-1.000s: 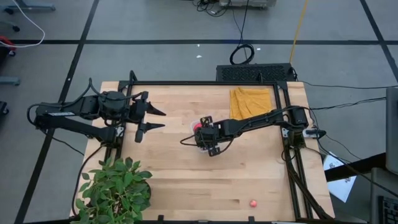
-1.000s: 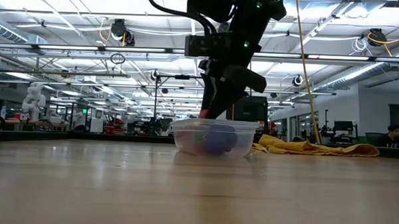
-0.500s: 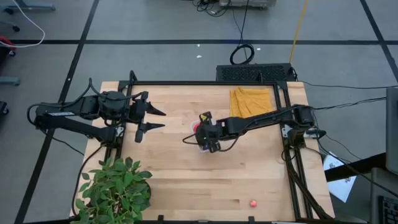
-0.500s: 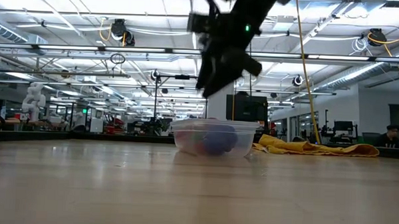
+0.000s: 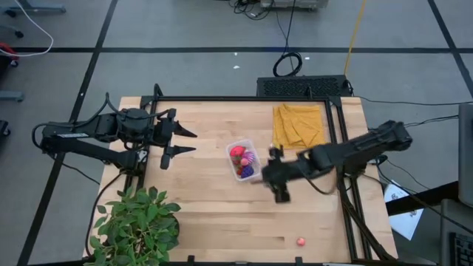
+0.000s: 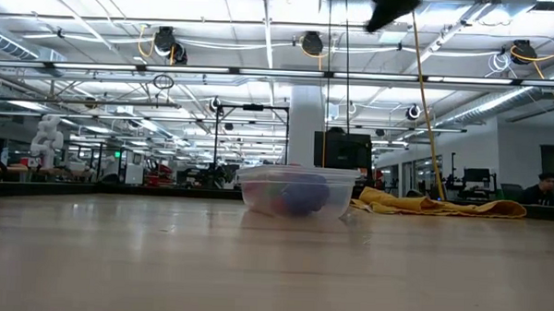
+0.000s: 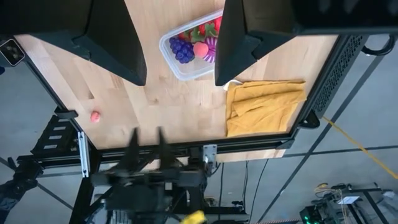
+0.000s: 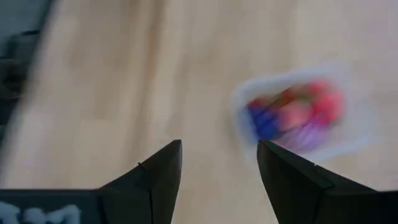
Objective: Pick and placing Produce into tupperware
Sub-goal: Put the pink peach into the transparent container
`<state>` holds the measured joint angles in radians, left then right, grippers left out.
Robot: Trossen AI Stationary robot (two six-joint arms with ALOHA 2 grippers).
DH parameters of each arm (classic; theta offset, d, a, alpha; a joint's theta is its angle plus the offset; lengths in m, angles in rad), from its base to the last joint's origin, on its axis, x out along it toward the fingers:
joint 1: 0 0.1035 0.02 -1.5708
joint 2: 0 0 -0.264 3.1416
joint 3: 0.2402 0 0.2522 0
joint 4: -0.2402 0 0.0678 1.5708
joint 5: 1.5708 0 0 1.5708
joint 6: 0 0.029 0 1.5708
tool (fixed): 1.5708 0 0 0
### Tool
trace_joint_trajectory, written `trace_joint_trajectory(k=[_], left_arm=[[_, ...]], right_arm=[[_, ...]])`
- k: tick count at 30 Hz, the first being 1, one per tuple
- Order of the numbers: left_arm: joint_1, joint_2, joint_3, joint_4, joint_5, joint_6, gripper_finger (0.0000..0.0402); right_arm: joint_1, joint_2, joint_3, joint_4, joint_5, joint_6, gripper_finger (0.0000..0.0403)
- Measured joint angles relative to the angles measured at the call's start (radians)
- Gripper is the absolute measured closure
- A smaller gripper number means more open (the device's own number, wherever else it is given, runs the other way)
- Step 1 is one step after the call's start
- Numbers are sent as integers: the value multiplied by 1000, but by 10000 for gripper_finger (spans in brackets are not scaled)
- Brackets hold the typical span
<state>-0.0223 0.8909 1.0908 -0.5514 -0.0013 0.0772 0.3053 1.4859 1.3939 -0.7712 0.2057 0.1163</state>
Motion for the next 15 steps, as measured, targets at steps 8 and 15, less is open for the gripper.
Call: trace_joint_trajectory(k=[8,15], left_arm=[[0,0,0,1,0,-8,206],[0,0,0,1,0,-27,206]], right_arm=[[186,-104,-210,58,-188,376,202],[301,-194,-429,381,-239,629,202]])
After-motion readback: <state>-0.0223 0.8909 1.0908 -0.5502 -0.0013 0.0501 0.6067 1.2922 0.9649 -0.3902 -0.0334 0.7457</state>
